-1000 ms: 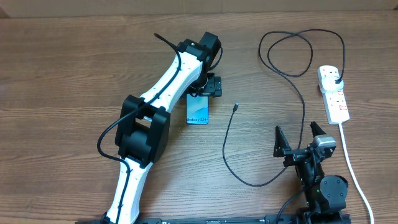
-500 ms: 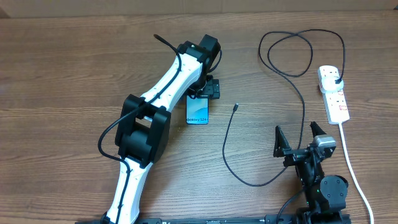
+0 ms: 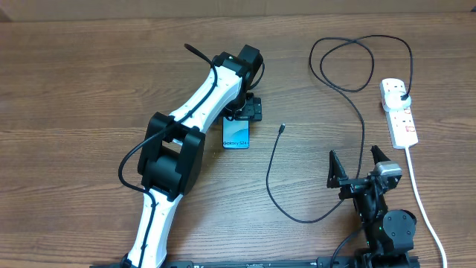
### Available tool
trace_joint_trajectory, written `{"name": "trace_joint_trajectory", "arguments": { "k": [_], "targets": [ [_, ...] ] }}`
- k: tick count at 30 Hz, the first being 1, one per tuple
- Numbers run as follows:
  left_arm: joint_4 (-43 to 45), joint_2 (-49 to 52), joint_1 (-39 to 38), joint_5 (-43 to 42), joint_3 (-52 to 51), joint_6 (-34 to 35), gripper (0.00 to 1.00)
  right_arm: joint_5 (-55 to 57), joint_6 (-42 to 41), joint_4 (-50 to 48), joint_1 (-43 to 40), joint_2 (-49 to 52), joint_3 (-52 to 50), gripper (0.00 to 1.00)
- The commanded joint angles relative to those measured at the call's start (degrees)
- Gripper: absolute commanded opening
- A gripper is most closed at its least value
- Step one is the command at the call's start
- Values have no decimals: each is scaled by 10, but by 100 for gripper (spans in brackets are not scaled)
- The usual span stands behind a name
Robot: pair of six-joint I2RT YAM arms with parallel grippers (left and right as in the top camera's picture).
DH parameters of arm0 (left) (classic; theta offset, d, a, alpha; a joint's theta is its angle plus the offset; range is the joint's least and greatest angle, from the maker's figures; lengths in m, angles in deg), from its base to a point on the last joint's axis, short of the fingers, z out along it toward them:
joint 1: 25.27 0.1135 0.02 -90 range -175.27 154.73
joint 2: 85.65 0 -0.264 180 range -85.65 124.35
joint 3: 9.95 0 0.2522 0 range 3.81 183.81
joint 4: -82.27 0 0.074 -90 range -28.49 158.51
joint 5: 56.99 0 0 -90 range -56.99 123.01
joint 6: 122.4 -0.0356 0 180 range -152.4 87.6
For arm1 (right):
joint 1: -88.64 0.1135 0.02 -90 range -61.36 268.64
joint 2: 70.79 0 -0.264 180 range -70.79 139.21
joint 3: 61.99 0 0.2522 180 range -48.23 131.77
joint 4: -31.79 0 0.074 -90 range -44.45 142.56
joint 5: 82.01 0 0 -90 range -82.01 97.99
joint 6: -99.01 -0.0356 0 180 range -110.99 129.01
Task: Plug charger to phone and switch on socket
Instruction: 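Lower the open left gripper down onto the phone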
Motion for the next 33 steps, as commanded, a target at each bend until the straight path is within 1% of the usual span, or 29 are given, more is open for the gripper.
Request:
{"name": "trace_joint_trajectory", "arguments": {
  "k": [1, 9, 14, 28, 33],
  "targets": [
    [3, 6, -1, 9, -2, -9, 100, -3, -3, -4, -1, -3, -6, 100],
    [8, 6, -1, 9, -2, -10, 100, -3, -3, -4, -1, -3, -6, 100],
    [16, 6, -1, -10, -2, -18, 100, -3, -3, -4, -1, -3, -6, 100],
    [18, 6, -1, -8, -4, -18, 100, -3, -3, -4, -1, -3, -6, 100],
    [21, 6, -1, -10, -19, -17, 100, -3, -3, -4, -1, -3, -6, 100]
  ]
}}
